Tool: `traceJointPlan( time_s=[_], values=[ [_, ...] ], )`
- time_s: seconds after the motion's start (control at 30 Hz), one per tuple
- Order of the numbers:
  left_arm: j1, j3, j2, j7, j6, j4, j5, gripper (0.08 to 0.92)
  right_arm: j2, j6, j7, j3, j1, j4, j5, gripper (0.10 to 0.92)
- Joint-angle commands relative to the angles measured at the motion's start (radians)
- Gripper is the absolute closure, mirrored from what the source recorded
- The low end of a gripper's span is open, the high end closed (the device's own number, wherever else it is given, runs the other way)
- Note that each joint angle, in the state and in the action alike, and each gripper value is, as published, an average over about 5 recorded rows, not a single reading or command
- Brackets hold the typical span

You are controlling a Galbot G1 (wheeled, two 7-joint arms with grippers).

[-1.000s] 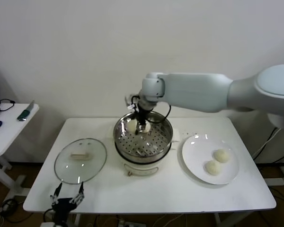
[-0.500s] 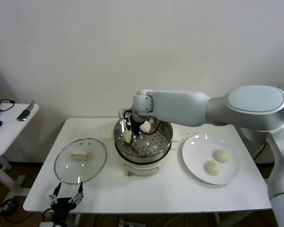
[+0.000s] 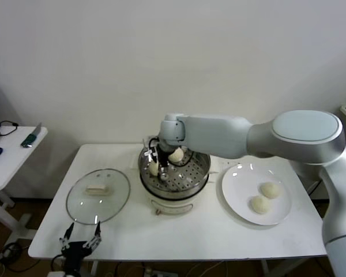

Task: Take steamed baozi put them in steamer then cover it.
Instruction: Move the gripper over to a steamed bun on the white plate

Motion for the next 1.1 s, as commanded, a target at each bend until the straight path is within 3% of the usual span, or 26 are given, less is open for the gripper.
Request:
traceJointPlan(
  time_s=[0.03, 0.4, 0.73, 1.1],
  values=[
    [0.002, 0.0, 0.0, 0.0, 0.001, -0.003, 0.001, 0.177, -0.084, 0.033, -0.052, -0.042, 0.147, 0.065, 0.084, 0.203],
    [0.006, 0.001, 0.009, 0.0, 0.0, -0.007, 0.001, 0.177, -0.486, 0.088, -0.183, -0.221, 0.348, 0.315, 0.155, 0.203],
    [0.008, 0.007, 0.01, 0.0, -0.001, -0.005, 0.006, 0.177, -0.775, 0.132, -0.222, -0.307, 0.311, 0.425, -0.103, 0.203],
    [0.015, -0.001, 0.004, -0.001, -0.005, -0.007, 0.009, 0.177, -0.858, 0.144, -0.219, -0.196, 0.096, 0.357, -0.324, 0.203]
  ],
)
